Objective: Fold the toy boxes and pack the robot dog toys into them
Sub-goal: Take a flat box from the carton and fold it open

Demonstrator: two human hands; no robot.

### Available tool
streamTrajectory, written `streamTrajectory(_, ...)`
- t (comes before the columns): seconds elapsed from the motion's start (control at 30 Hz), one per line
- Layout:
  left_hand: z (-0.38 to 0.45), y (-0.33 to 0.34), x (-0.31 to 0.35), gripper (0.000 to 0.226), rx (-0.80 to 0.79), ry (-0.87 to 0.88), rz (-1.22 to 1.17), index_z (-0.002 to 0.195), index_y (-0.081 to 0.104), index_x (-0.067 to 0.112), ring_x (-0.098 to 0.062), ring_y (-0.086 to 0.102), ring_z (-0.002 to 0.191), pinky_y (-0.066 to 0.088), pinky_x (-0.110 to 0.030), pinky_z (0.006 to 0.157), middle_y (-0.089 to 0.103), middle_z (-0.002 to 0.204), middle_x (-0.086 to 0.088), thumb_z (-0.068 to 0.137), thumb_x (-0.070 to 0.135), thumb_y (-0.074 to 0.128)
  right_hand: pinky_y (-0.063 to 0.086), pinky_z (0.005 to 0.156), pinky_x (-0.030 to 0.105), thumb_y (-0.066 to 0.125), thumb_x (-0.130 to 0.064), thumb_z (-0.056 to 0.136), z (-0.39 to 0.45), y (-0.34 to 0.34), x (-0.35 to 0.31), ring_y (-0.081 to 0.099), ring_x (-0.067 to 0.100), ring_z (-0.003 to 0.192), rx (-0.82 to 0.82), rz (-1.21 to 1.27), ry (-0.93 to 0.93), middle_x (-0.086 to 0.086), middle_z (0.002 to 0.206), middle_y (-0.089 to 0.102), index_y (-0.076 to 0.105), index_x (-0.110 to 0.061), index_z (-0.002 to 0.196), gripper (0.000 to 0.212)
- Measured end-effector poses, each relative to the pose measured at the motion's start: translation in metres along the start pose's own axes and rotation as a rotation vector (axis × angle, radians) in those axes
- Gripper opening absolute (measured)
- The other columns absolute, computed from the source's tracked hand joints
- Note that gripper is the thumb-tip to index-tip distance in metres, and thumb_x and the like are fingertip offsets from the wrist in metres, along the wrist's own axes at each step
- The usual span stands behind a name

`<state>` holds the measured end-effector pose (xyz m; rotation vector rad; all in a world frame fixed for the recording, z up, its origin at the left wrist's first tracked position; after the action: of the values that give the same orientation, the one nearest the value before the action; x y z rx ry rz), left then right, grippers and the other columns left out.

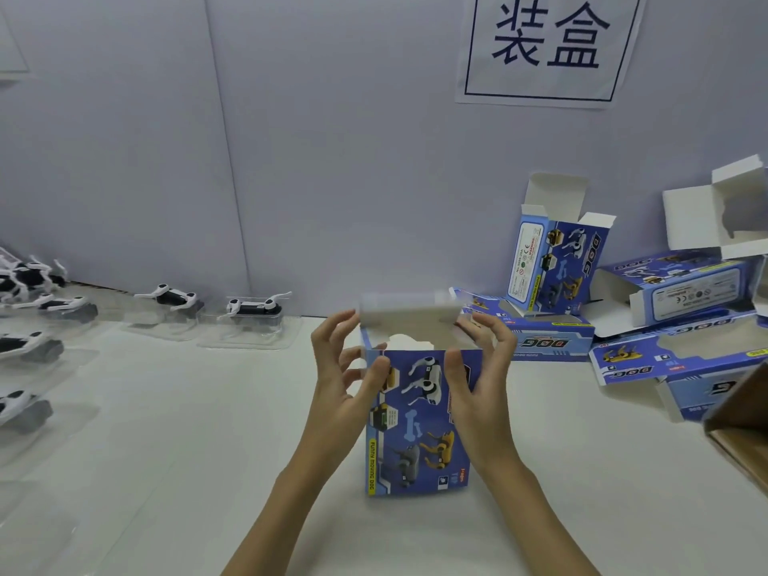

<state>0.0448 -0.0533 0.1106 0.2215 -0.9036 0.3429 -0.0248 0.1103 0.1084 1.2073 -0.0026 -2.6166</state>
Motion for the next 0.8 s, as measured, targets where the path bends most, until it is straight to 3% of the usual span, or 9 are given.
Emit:
streamTrajectory(0.07,-0.002,0.002,0.0,0.06,0.007,-0.01,-0.011,0.127,0.041,0.051,-0.028,0.064,0.124,0.062,-0.057,0.082,0.041,0.149,0.015,0.079,0.079,0.066,0.06,0.093,0.032,0.061,-0.07,0.09,-0.001,0.001,0.0,0.053,0.011,0.136,0.021,0.014,0.013,-0.007,0.143,0.053,0.037,-0.029,0.133,0.064)
streamTrajectory(0.13,-0.003,0.002,-0.002,0.052,-0.018,-0.036,-0.011,0.121,0.045,0.057,-0.027,0.064,0.125,0.064,-0.055,0.079,0.048,0.142,0.018,0.079,0.081,0.064,0.062,0.087,0.034,0.059,-0.061,0.096,-0.001,0.002,-0.002,0.058,0.011,0.13,0.004,0.011,-0.03,-0.016,0.136,0.056,0.039,-0.029,0.128,0.049)
streamTrajectory(0.2,-0.004,0.002,-0.001,0.048,-0.056,-0.024,0.031,0.123,0.052,0.057,-0.027,0.06,0.129,0.065,-0.044,0.078,0.049,0.14,0.013,0.083,0.082,0.058,0.064,0.083,0.039,0.053,-0.056,0.101,0.001,0.0,-0.005,0.056,0.019,0.131,-0.027,-0.094,-0.099,-0.013,0.136,0.054,0.045,-0.033,0.128,0.037)
streamTrajectory(0.27,-0.005,0.002,0.002,0.047,-0.074,0.033,0.051,0.126,0.059,0.051,-0.022,0.053,0.136,0.063,-0.032,0.08,0.042,0.142,0.011,0.089,0.079,0.053,0.064,0.076,0.031,0.049,-0.064,0.1,0.003,-0.001,-0.007,0.051,0.025,0.136,-0.092,-0.164,-0.142,-0.008,0.14,0.052,0.052,-0.039,0.131,0.04)
streamTrajectory(0.43,-0.004,-0.002,0.004,0.023,-0.018,0.129,0.069,0.125,0.055,0.051,-0.024,0.045,0.14,0.064,-0.031,0.078,0.038,0.141,0.009,0.103,0.048,0.05,0.064,0.067,0.03,0.059,-0.051,0.099,0.001,0.005,-0.001,0.066,0.026,0.121,-0.122,-0.058,-0.026,-0.004,0.139,0.052,0.048,-0.054,0.121,0.025)
streamTrajectory(0.53,-0.001,-0.011,0.008,0.033,0.099,0.282,0.234,0.129,0.044,0.04,-0.031,0.044,0.135,0.057,-0.041,0.095,0.037,0.14,0.001,0.1,0.043,0.06,0.062,0.079,0.03,0.063,-0.046,0.098,0.0,0.003,-0.001,0.07,0.022,0.112,-0.035,-0.048,-0.031,-0.001,0.135,0.057,0.043,-0.04,0.132,0.04)
streamTrajectory(0.63,0.001,-0.019,0.008,0.039,0.166,0.513,0.47,0.121,0.046,0.026,-0.03,0.043,0.135,0.042,-0.032,0.108,0.035,0.14,-0.008,0.094,0.025,0.073,0.058,0.091,0.03,0.06,-0.032,0.102,0.004,-0.003,0.01,0.068,0.018,0.117,0.018,-0.086,0.012,-0.005,0.134,0.061,0.045,-0.027,0.138,0.039)
streamTrajectory(0.73,0.002,-0.016,-0.01,0.037,0.082,0.592,0.849,0.115,0.053,0.029,-0.034,0.042,0.136,0.037,-0.04,0.111,0.037,0.148,-0.01,0.09,0.019,0.079,0.061,0.076,0.035,0.054,-0.026,0.107,0.005,-0.006,0.025,0.072,0.024,0.096,0.097,-0.125,0.095,-0.006,0.107,0.07,0.06,-0.026,0.112,0.008)
streamTrajectory(0.8,-0.002,-0.007,-0.026,0.035,-0.011,0.609,1.004,0.111,0.059,0.03,-0.036,0.042,0.136,0.035,-0.052,0.112,0.042,0.146,-0.009,0.086,0.016,0.079,0.057,0.064,0.033,0.052,-0.029,0.107,0.001,-0.004,0.024,0.069,0.022,0.074,0.113,-0.166,0.087,-0.003,0.084,0.069,0.061,-0.028,0.093,0.016)
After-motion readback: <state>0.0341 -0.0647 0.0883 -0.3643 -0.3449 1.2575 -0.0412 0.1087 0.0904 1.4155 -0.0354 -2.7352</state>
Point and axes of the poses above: each hand's wrist, its own z-axis towards the middle knuckle, its own y-axis out of the palm, x = y × z, the point moved 5 cm from there along z, towards the middle knuckle
